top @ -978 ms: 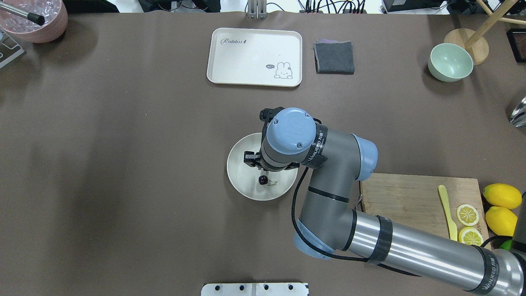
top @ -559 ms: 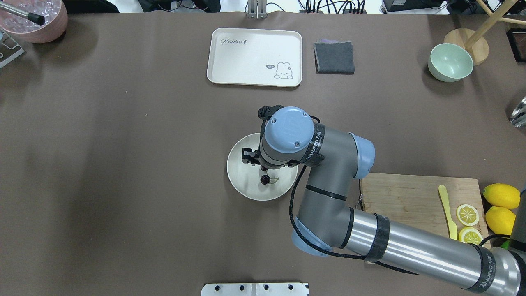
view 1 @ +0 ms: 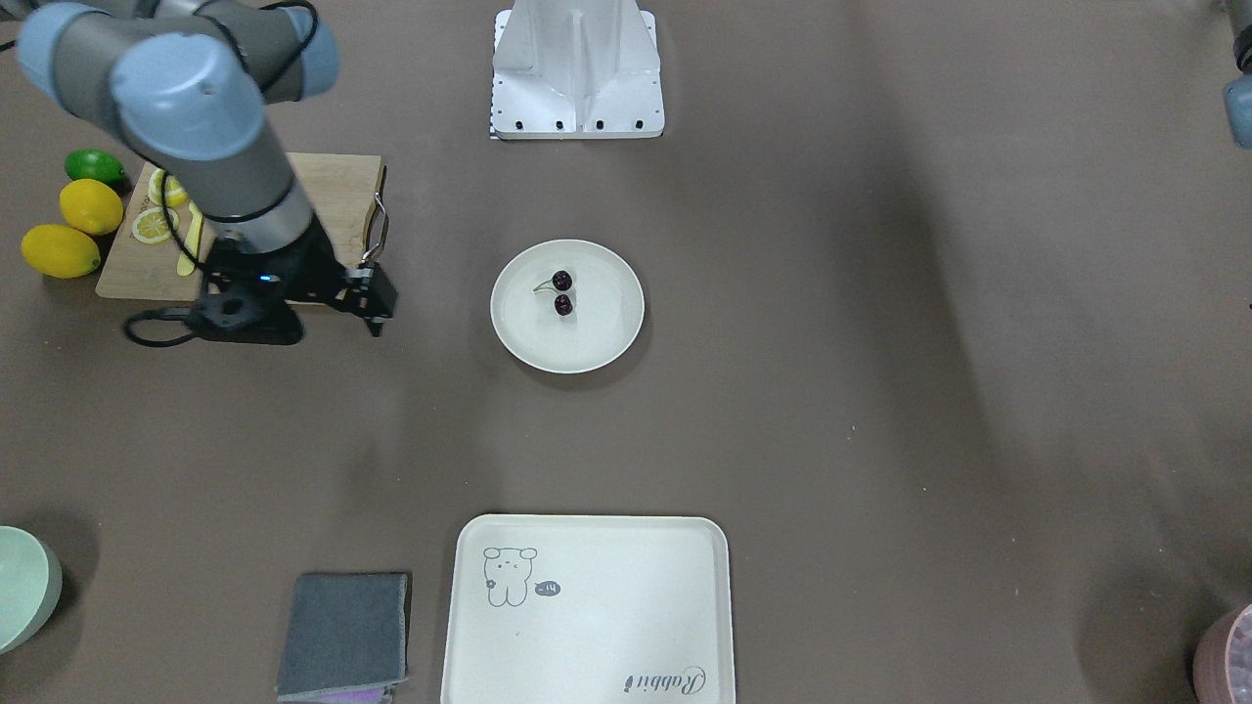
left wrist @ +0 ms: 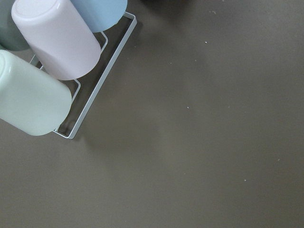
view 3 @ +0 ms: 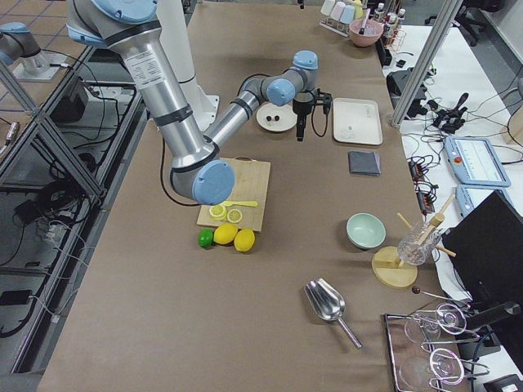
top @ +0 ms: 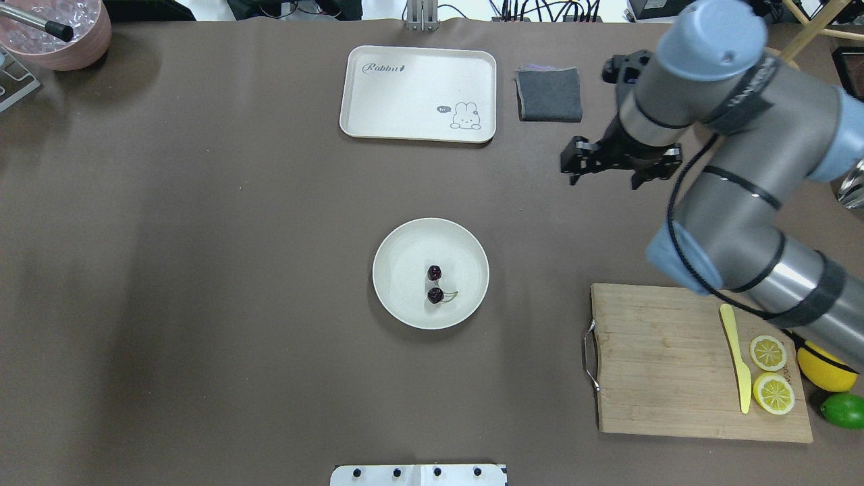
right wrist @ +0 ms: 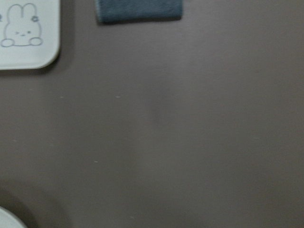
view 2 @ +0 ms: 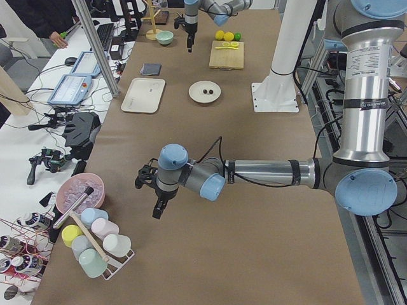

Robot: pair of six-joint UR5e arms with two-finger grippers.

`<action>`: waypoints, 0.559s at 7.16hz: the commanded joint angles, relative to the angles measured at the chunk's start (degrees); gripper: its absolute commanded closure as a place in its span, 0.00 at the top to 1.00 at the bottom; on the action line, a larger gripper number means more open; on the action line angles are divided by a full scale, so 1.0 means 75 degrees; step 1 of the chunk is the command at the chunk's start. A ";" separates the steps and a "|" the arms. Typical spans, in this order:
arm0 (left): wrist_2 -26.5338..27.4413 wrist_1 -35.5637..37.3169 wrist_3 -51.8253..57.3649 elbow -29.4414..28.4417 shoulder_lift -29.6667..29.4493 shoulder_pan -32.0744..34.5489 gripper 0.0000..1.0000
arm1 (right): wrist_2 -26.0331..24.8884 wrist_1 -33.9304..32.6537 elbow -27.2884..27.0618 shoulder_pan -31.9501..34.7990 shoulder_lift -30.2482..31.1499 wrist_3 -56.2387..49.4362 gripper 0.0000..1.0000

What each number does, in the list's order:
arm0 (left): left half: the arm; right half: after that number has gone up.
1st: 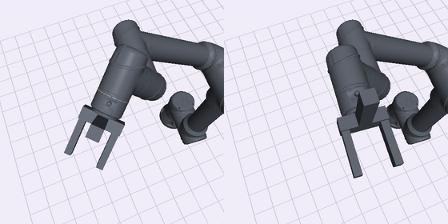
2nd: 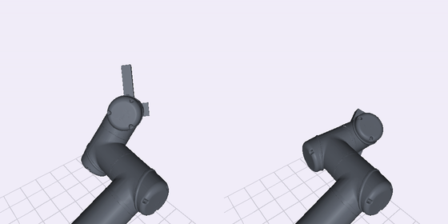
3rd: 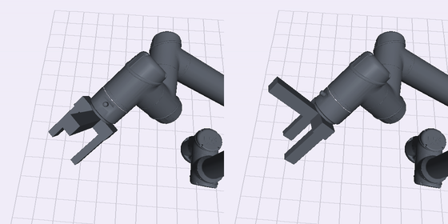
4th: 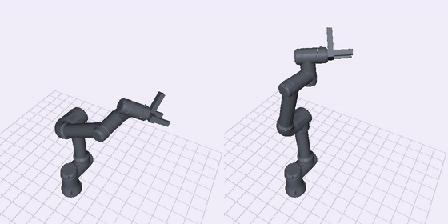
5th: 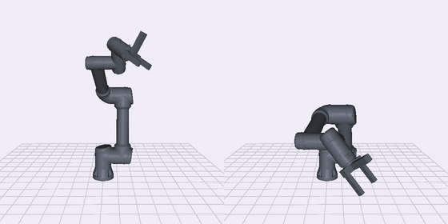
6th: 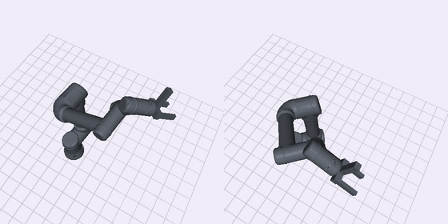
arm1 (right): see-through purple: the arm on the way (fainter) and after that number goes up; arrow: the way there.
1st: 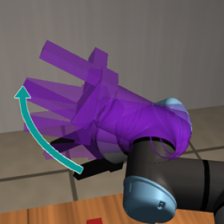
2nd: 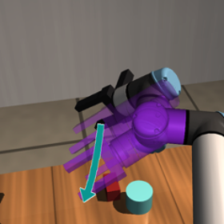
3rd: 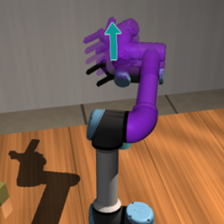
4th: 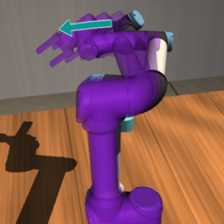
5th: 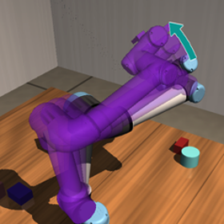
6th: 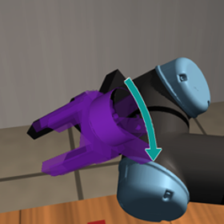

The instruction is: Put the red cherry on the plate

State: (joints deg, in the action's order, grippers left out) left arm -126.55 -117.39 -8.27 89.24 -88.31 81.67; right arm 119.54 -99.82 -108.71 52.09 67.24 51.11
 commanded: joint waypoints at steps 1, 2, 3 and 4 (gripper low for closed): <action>-0.0014 0.0008 0.0001 0.0008 0.0009 -0.0003 0.98 | 0.1001 -0.0426 -0.0670 0.2069 0.2100 -0.3251 1.00; -0.0014 0.0019 0.0001 -0.0015 0.0009 -0.0003 0.98 | 0.1204 -0.0414 -0.0553 0.2925 0.2724 -0.4574 1.00; -0.0037 0.0019 -0.0011 -0.0016 0.0009 0.0008 0.98 | 0.1472 -0.0413 -0.0111 0.3711 0.3090 -0.5968 1.00; -0.0606 0.0043 -0.0011 -0.0039 0.0021 0.0032 0.98 | 0.1638 -0.0402 0.0404 0.4310 0.3383 -0.6980 1.00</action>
State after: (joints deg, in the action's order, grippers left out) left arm -127.81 -117.21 -8.32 89.09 -88.22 81.75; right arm 129.86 -102.89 -109.79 77.99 89.17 9.62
